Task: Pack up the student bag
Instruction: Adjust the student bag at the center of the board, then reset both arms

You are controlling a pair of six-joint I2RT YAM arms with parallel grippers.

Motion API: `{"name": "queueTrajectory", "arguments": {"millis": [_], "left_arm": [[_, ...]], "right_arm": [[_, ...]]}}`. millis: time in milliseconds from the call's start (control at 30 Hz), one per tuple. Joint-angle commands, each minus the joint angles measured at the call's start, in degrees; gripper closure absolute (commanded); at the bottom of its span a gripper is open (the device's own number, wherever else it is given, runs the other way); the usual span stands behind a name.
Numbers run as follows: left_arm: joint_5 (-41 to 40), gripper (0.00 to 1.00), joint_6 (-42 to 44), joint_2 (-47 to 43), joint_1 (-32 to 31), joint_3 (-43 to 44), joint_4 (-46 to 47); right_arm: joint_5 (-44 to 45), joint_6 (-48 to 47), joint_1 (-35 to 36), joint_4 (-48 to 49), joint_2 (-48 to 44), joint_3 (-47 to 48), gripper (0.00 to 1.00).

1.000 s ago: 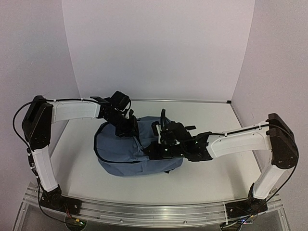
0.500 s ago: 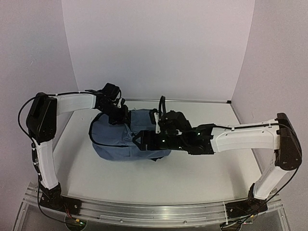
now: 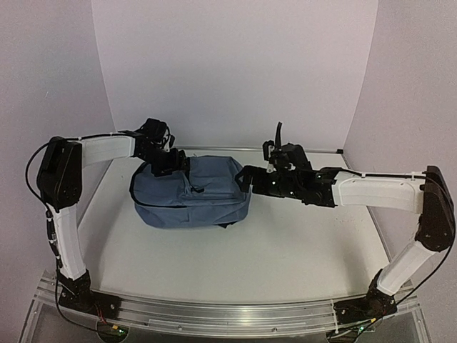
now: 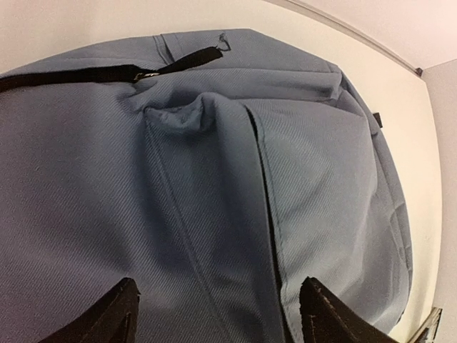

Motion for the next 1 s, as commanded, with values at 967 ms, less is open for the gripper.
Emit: {"name": "queueTrajectory", "arguments": {"millis": [967], "left_arm": [[-28.4,0.00,3.9,-73.0,17.7,-36.9,-3.6]], "right_arm": [[13.7,-26.6,-30.8,15.1,-47.8,-25.8,0.02]]}}
